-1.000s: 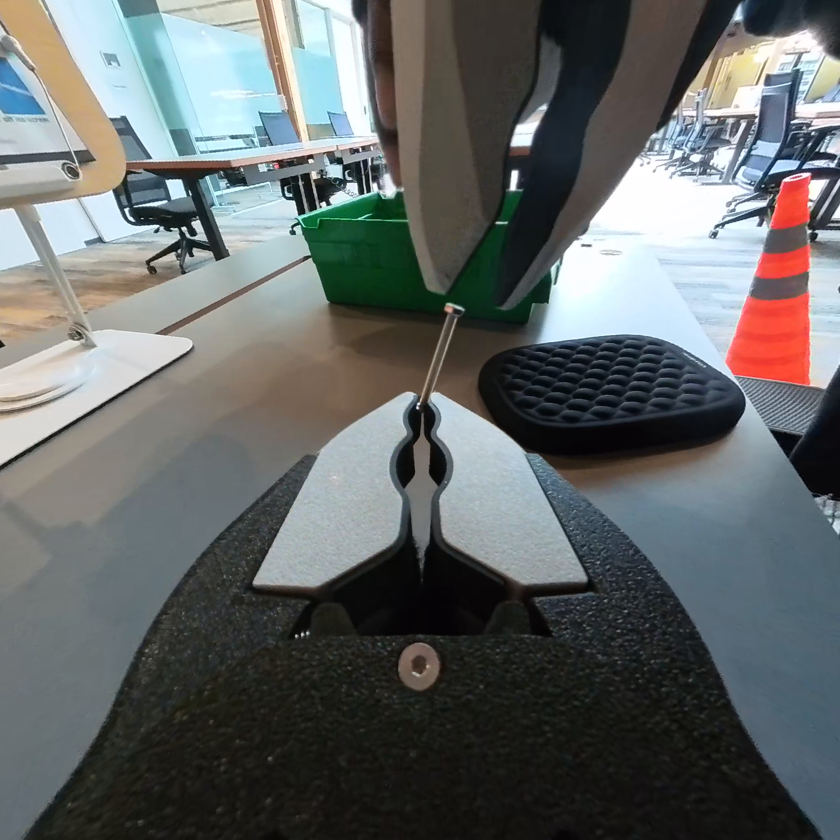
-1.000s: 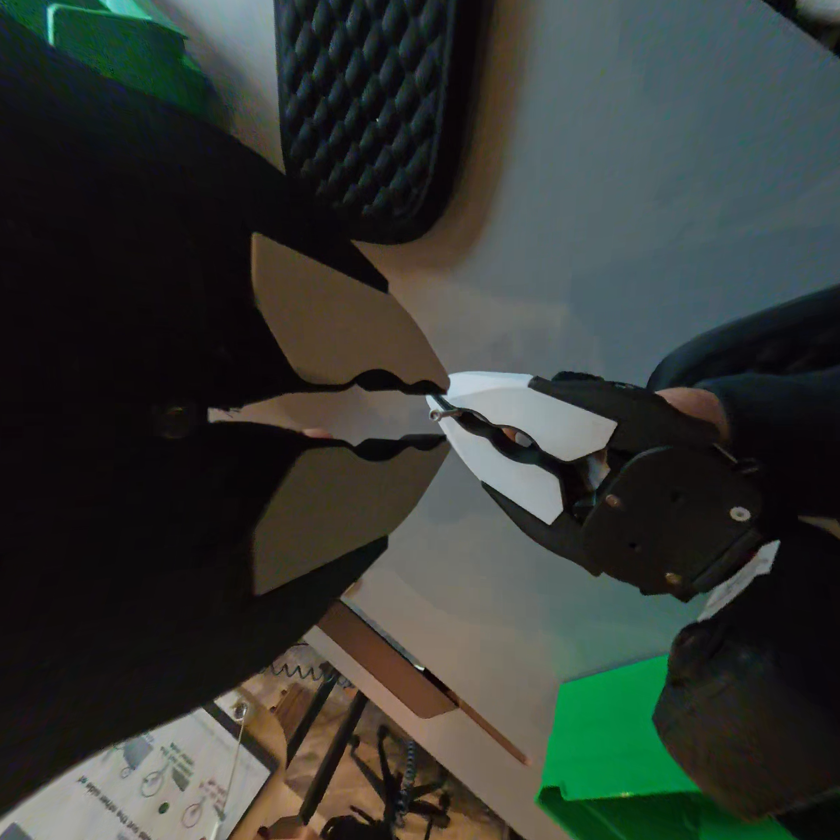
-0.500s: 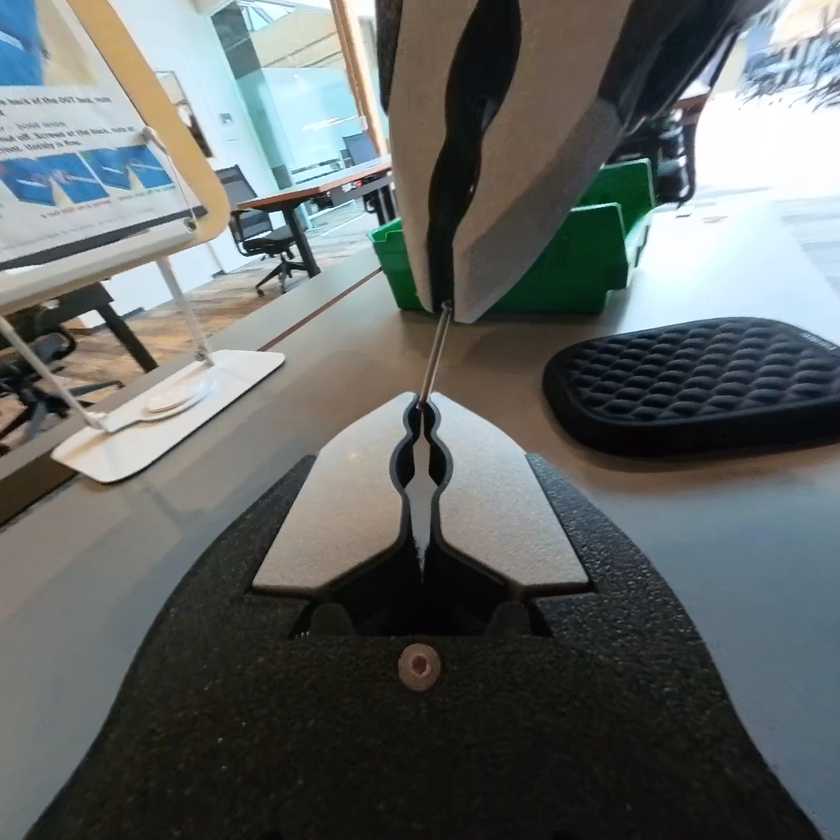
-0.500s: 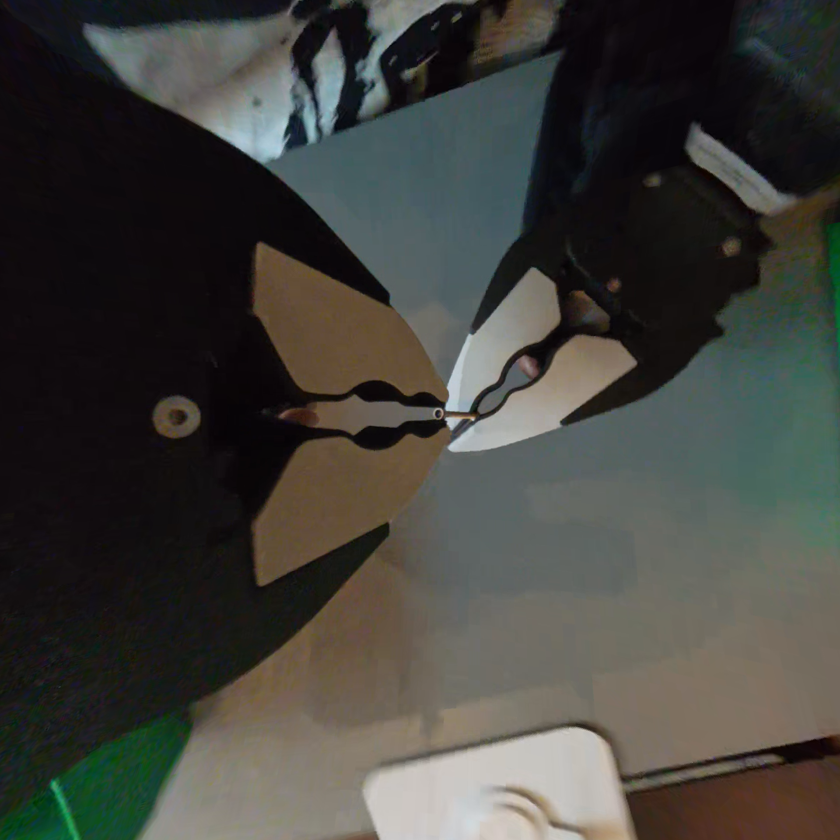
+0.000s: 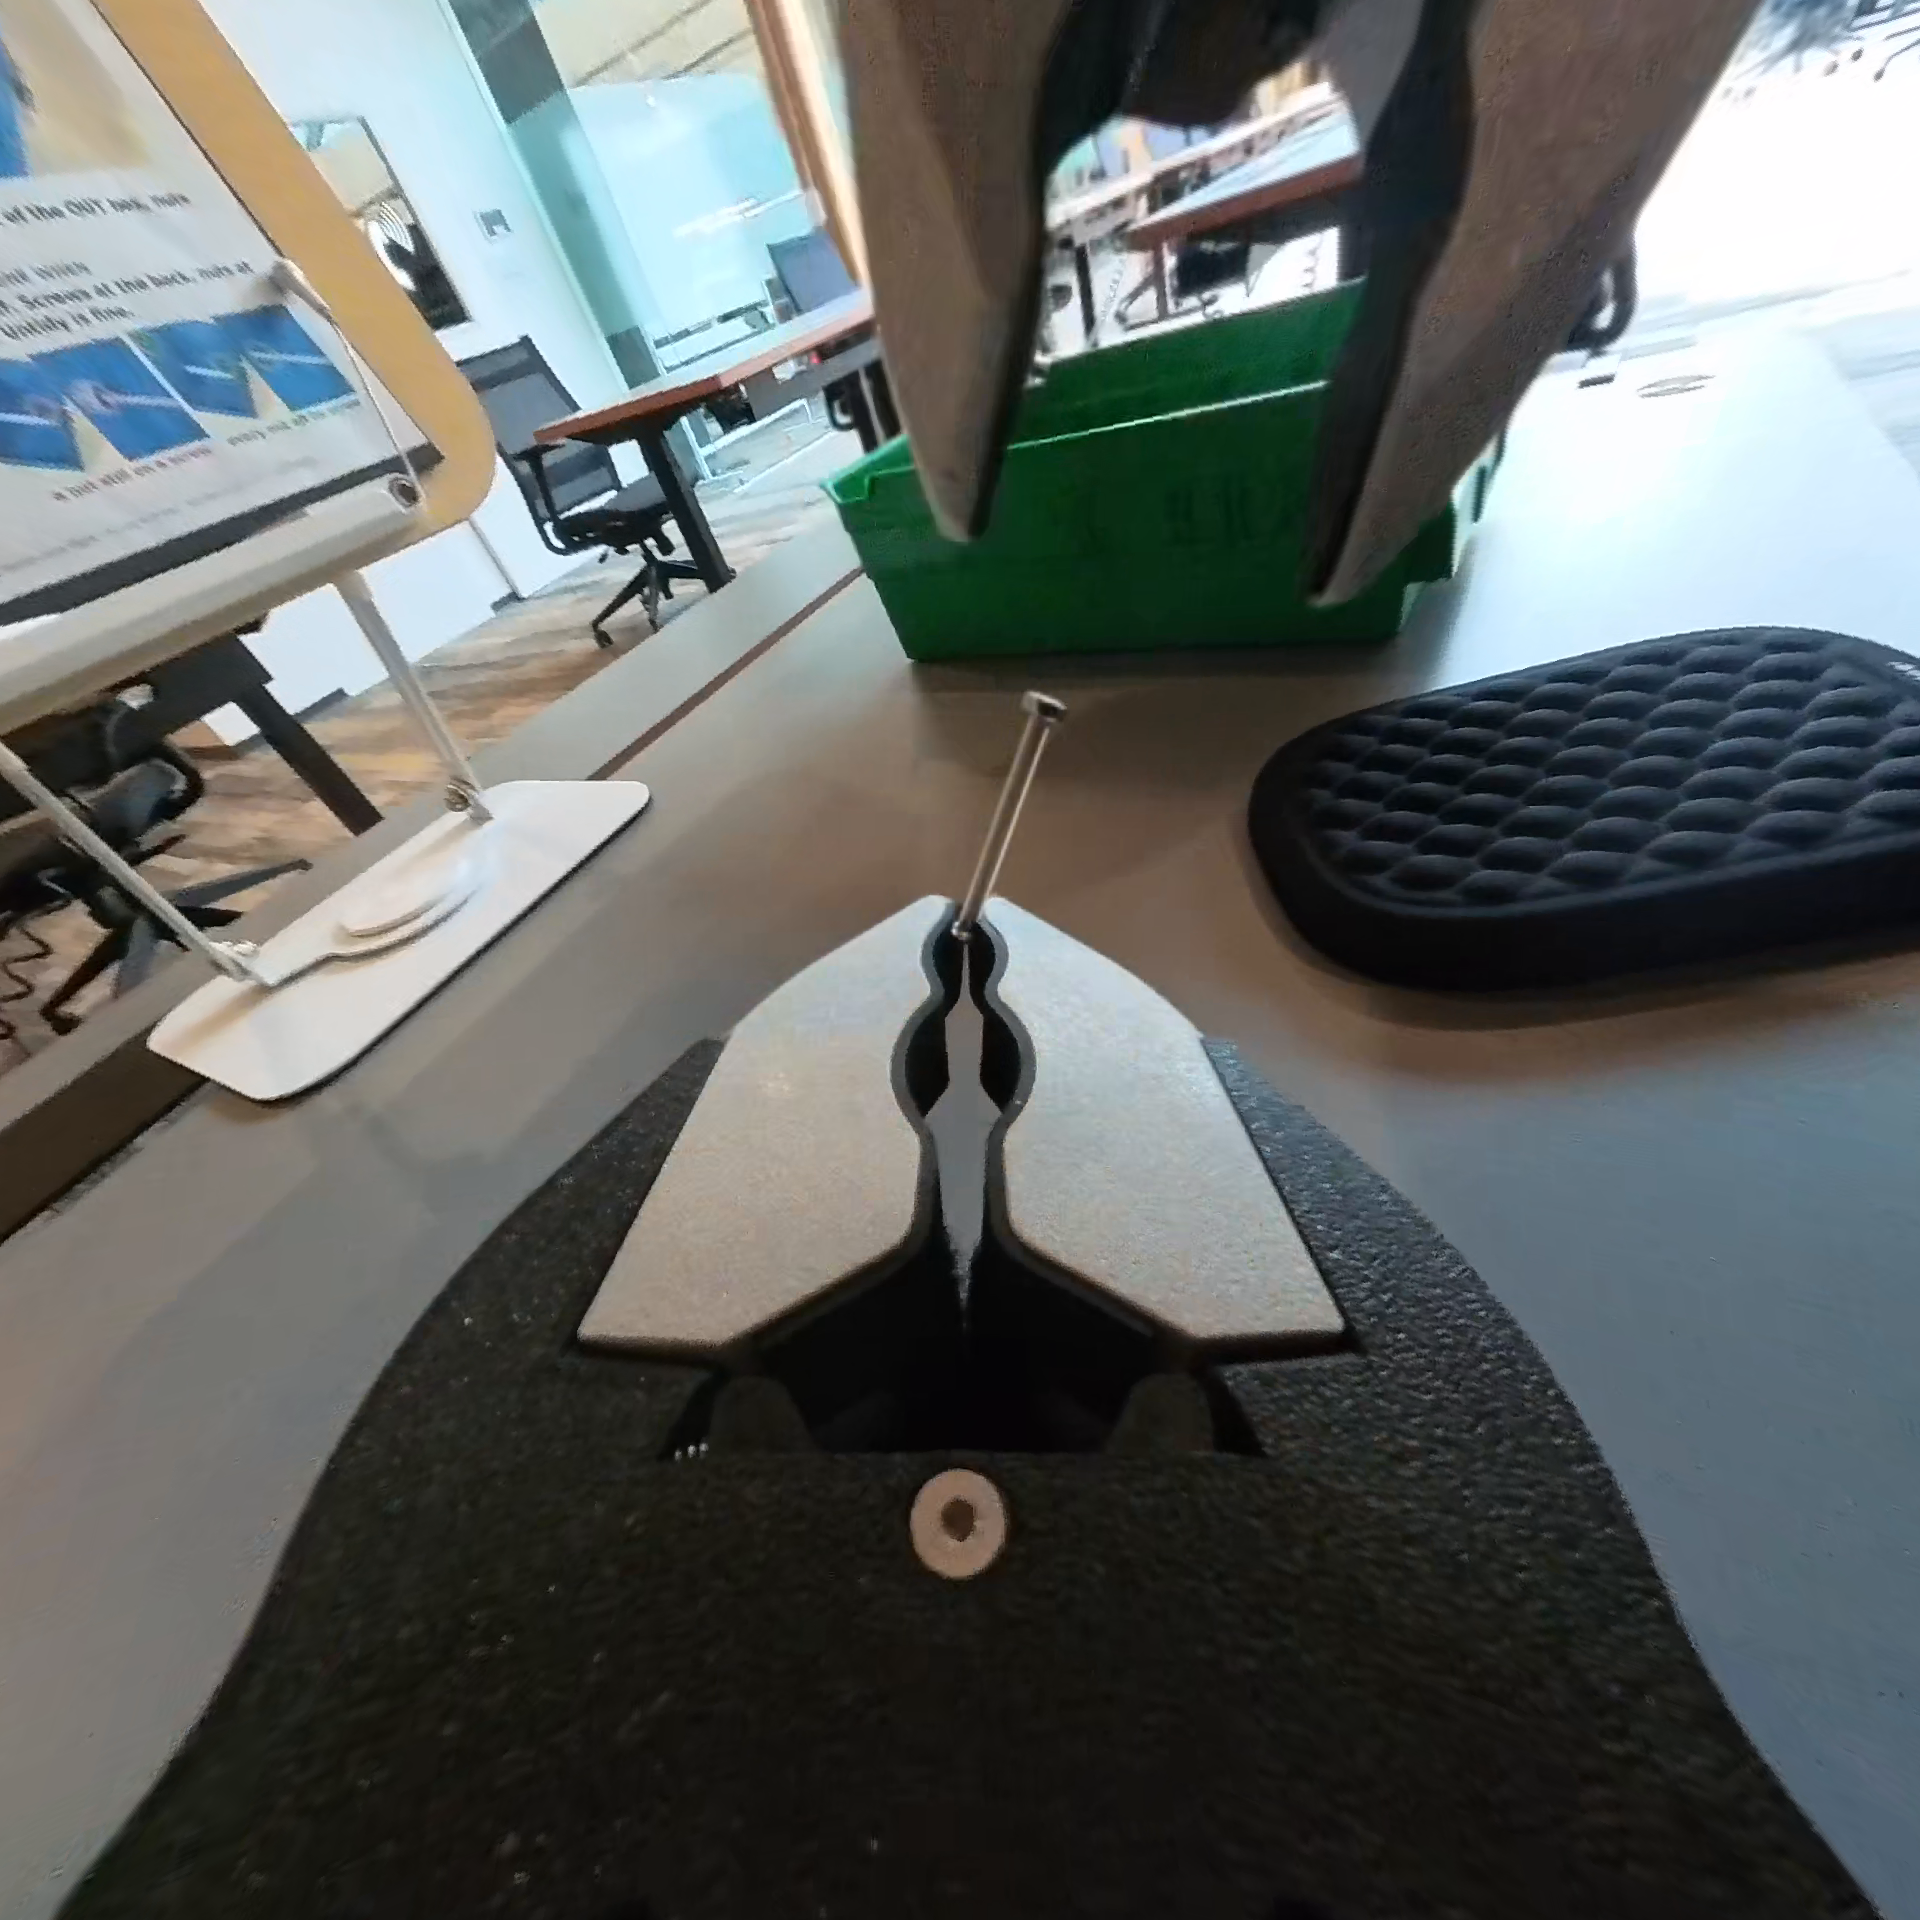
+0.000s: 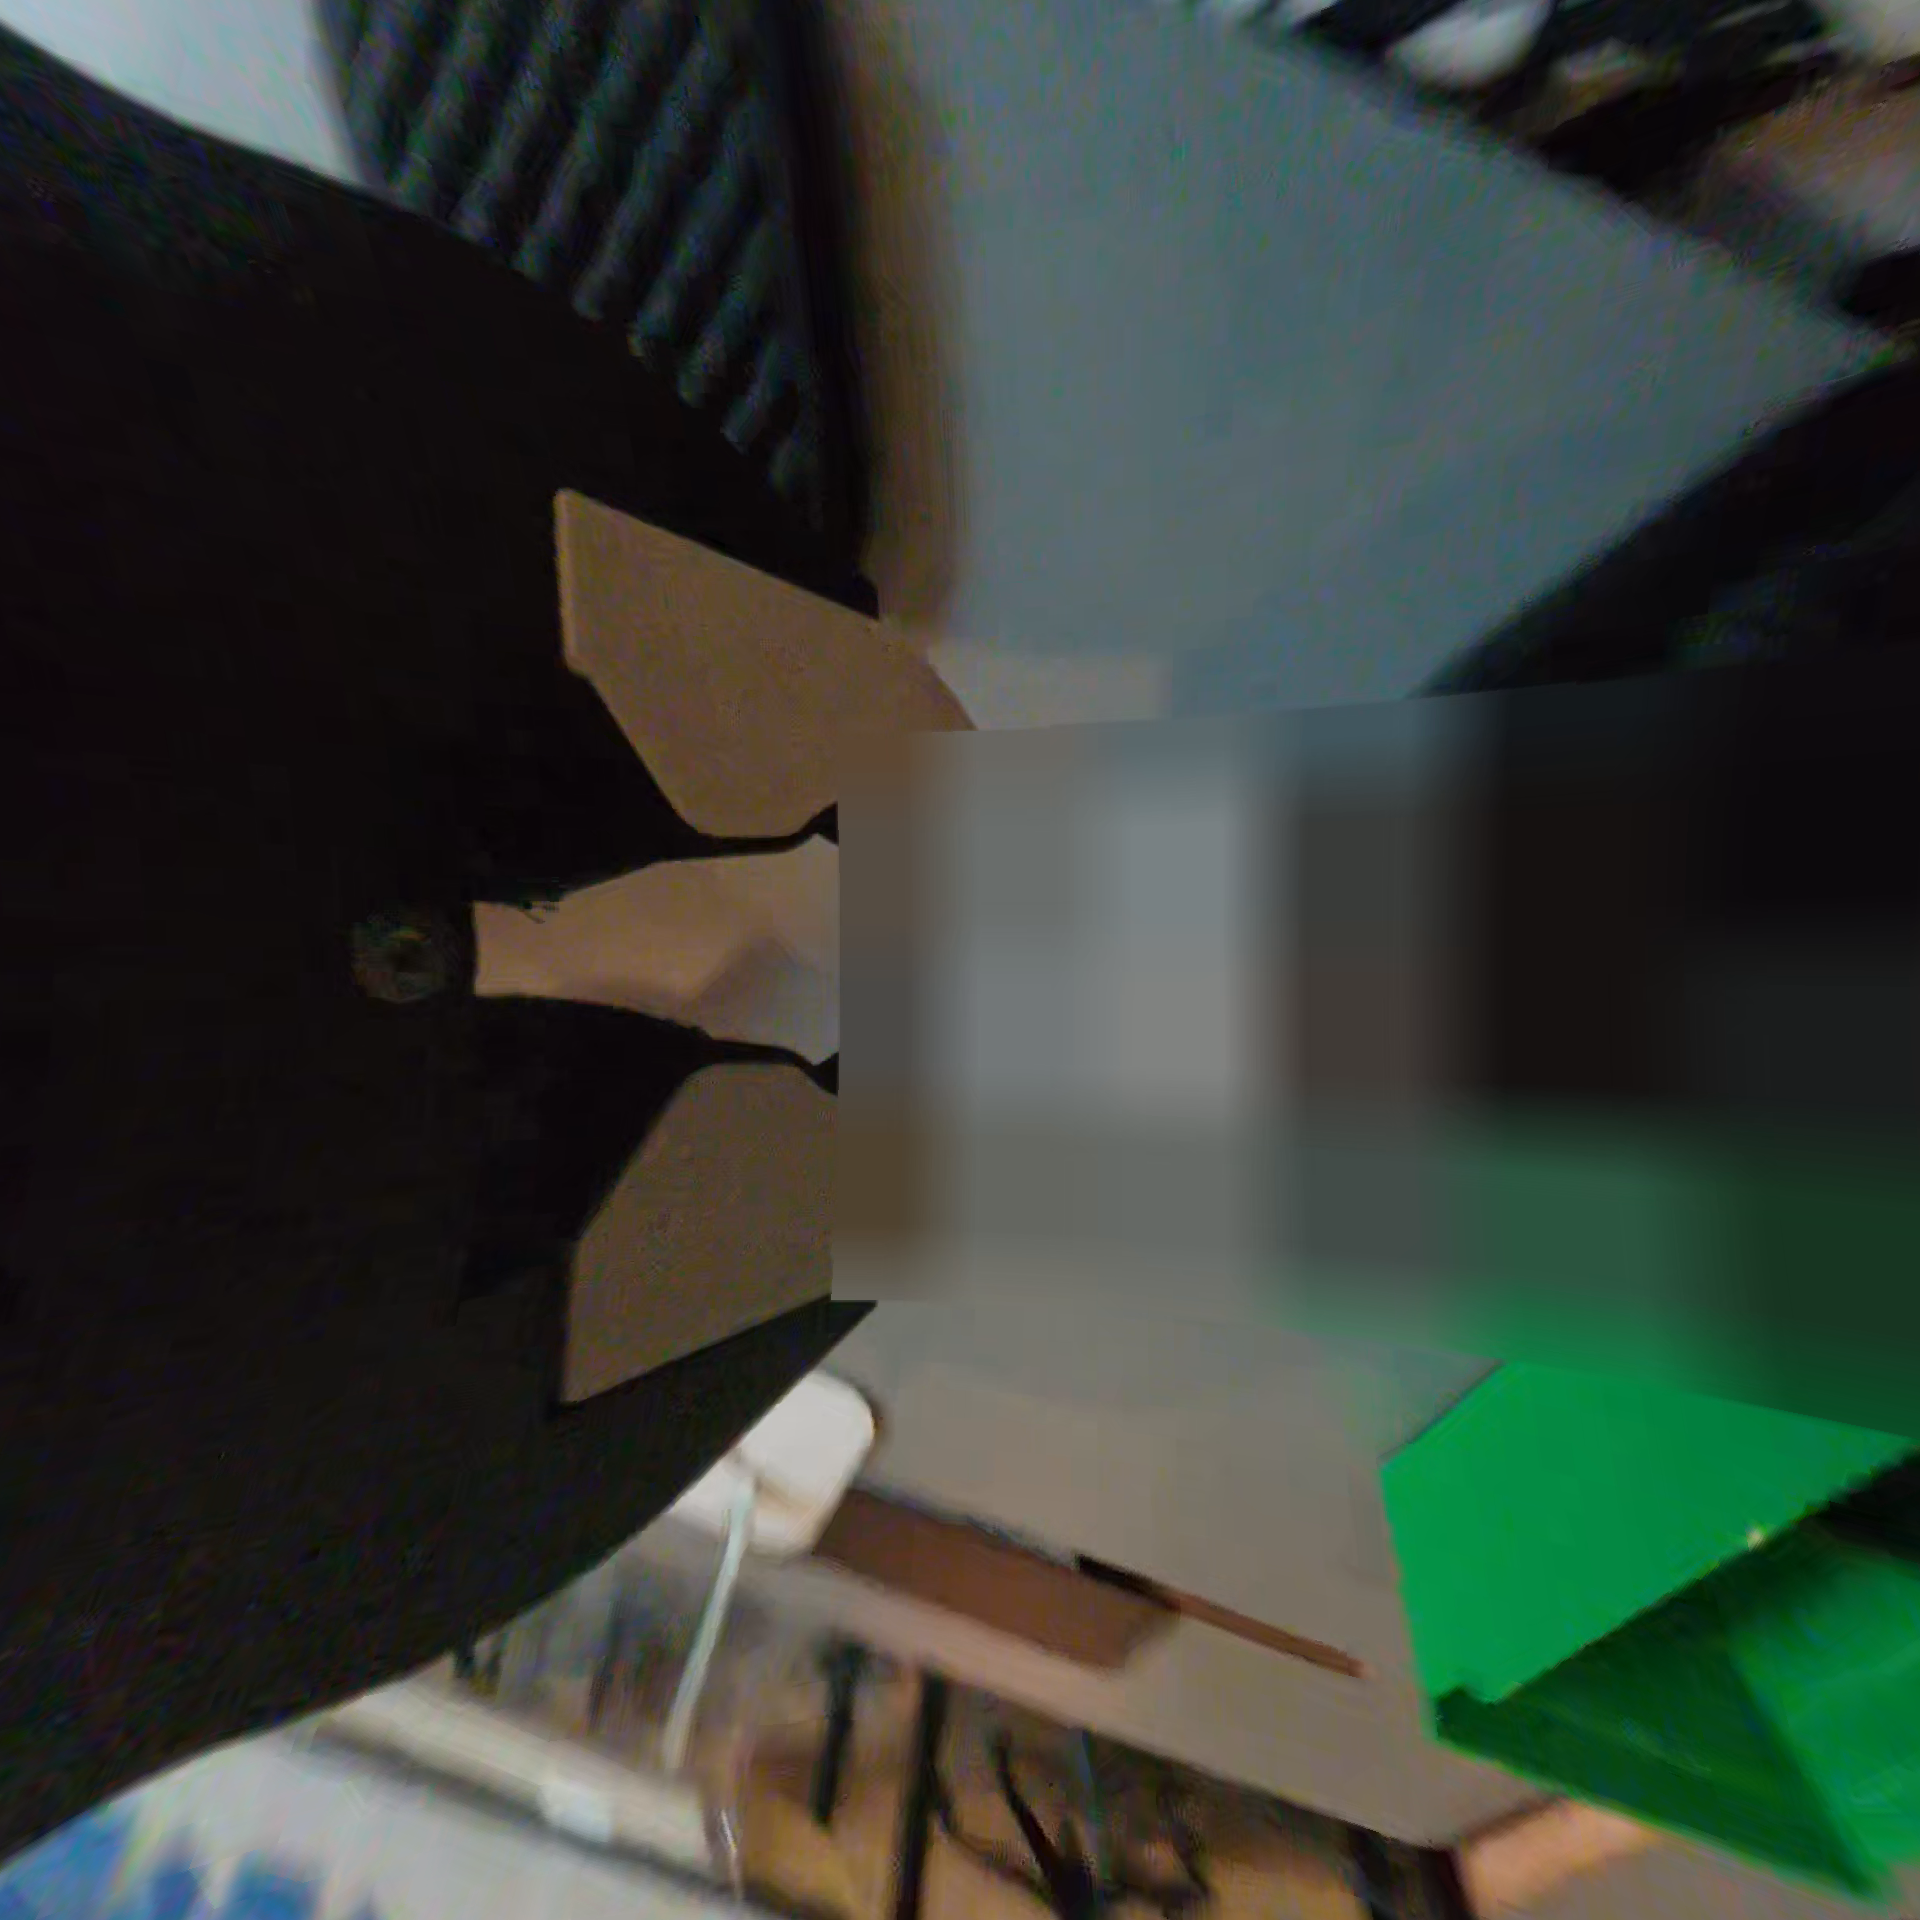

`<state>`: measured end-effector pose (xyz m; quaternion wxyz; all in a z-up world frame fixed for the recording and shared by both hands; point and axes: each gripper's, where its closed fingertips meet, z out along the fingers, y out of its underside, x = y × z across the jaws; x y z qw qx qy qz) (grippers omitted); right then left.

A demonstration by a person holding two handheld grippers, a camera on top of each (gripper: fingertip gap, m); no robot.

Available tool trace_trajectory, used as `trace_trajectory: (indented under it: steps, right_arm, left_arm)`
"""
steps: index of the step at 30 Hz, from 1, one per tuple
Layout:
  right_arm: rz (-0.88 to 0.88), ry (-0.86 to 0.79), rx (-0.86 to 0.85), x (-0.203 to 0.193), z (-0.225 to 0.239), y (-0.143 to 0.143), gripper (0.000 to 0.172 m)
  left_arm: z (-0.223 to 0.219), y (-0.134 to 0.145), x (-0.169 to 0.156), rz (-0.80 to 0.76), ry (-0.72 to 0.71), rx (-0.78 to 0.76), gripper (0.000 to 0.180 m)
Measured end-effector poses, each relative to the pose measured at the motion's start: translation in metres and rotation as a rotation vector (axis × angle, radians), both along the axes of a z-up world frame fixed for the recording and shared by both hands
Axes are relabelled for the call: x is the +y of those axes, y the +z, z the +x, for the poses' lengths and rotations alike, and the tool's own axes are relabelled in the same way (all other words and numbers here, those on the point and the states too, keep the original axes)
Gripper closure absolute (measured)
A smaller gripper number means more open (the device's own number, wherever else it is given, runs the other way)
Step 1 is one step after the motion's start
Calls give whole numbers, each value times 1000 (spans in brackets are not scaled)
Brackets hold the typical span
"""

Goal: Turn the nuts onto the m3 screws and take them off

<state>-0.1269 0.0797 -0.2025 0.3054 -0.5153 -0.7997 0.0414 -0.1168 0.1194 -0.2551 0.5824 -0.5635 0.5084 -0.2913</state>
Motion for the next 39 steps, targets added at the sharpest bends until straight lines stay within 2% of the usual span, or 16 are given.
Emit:
trace_trajectory:
  steps: [2,4,10,16,19,25,28,30,32,34,36,39]
  right_arm:
    - [158,122,-127,6,4,-8,136]
    - [216,178,-190,10,3,-11,141]
    - [203,250,-224,12,-4,-14,155]
    - [162,196,-208,15,-4,-17,167]
    - [36,-18,-86,16,-9,-13,167]
    - [-362,-769,221,22,-1,-13,168]
    - [-574,-988,300,14,2,-20,167]
    - [-599,-963,294,13,1,-18,162]
    - [-570,-786,277,11,-3,-10,143]
    - [-453,-539,218,9,-5,0,131]
    - [-295,-290,96,3,-1,2,128]
    - [-18,-5,-96,3,4,-5,131]
  left_arm:
    - [1,-2,-1,-49,-20,-9,180]
    - [1,-3,-1,-85,-36,-20,180]
    - [3,-4,-5,-111,-66,-20,180]
    - [2,-3,-6,-123,-72,-30,180]
    - [-2,2,0,-78,-20,-43,180]
    - [-8,7,9,84,100,8,180]
    - [-5,3,7,126,101,51,180]
    - [-4,3,6,109,87,44,180]
    - [-4,2,5,69,65,31,180]
    - [-3,0,4,27,43,21,180]
    - [-1,-1,3,-13,21,7,180]
    - [0,-3,2,-70,-4,-13,180]
